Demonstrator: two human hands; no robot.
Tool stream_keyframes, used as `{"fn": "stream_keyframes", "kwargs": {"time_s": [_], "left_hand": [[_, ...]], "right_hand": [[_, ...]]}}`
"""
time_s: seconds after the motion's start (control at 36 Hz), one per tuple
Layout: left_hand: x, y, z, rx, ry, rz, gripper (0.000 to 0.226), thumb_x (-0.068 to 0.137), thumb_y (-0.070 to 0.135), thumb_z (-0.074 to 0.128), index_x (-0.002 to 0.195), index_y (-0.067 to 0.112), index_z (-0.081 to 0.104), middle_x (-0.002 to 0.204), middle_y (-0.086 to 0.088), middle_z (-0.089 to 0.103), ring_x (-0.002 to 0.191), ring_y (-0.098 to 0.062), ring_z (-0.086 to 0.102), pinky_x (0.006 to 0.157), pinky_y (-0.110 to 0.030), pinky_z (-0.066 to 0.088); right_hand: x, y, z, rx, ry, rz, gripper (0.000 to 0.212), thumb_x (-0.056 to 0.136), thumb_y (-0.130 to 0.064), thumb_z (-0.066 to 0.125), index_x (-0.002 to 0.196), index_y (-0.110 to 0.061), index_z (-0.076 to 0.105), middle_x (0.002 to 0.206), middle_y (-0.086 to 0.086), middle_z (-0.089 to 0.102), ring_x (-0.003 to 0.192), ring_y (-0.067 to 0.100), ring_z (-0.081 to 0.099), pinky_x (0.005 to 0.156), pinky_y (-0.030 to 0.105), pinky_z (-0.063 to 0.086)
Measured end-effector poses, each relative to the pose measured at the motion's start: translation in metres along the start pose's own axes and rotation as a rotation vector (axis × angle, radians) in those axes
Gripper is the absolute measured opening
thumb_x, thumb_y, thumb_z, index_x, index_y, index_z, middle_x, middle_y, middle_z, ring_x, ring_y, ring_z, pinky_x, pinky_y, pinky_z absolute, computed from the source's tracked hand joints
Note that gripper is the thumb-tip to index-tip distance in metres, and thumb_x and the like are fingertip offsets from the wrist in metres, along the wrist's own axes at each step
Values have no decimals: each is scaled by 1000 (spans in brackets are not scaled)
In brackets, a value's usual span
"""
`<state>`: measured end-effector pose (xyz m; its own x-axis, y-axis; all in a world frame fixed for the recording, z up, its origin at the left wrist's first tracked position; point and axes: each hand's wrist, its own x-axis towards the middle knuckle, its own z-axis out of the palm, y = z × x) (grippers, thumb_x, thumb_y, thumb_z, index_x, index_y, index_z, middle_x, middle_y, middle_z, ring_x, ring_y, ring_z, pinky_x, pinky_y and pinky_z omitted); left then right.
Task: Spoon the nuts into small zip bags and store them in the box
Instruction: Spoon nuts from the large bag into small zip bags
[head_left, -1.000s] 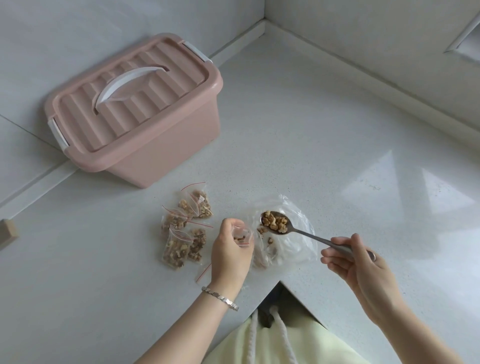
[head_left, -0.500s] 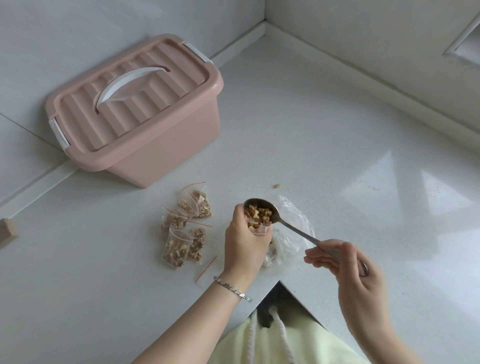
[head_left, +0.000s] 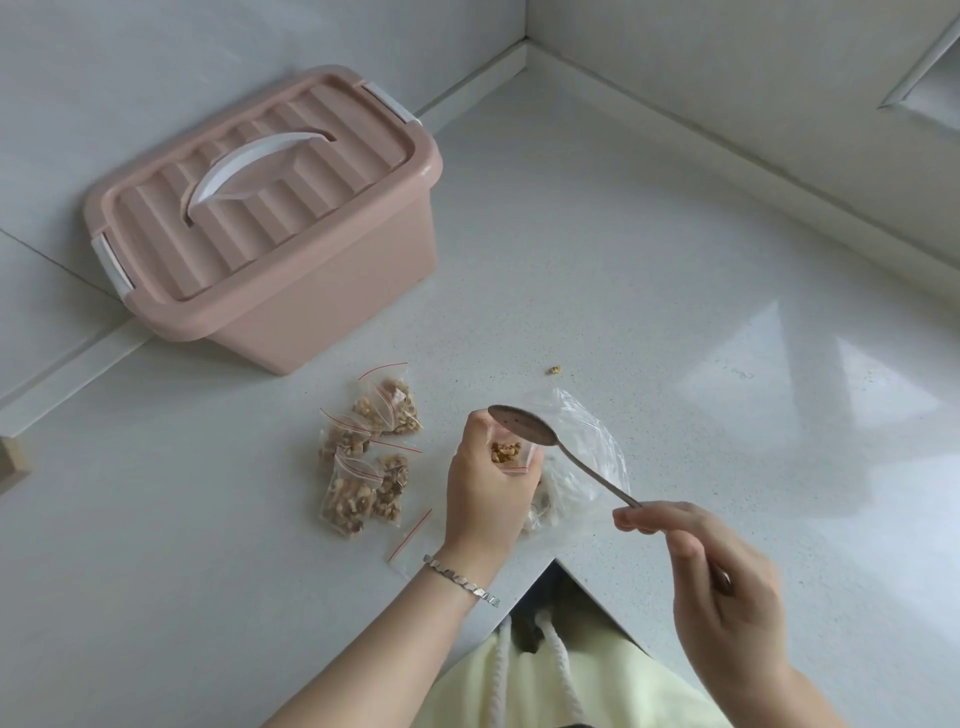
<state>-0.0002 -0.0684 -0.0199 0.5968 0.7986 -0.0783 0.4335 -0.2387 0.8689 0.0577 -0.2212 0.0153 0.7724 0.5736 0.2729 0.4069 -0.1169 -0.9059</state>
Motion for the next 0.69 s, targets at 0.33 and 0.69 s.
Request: {"fn": "stream_keyframes", "kwargs": {"time_s": [0.33,0.69], "left_hand": [[0,-5,-1,-166,-9,-56,33,78,2,69,89,24,48,93,13,60,91,5,56,69,0,41],[67,-13,-22,11,-33,-110,26,83,0,60,94,18,44,91,7,58,74,-1,54,63,-8,44]], "right_hand": [[15,-6,-5,-31,81,66,33,91,-25,36,72,-21,63,78,-13,67,70,-3,62,67,6,44],[97,72,2,44,187,548,38,99,-27,36,83,-4,62,61,6,64,47,6,59,49,13,46]]}}
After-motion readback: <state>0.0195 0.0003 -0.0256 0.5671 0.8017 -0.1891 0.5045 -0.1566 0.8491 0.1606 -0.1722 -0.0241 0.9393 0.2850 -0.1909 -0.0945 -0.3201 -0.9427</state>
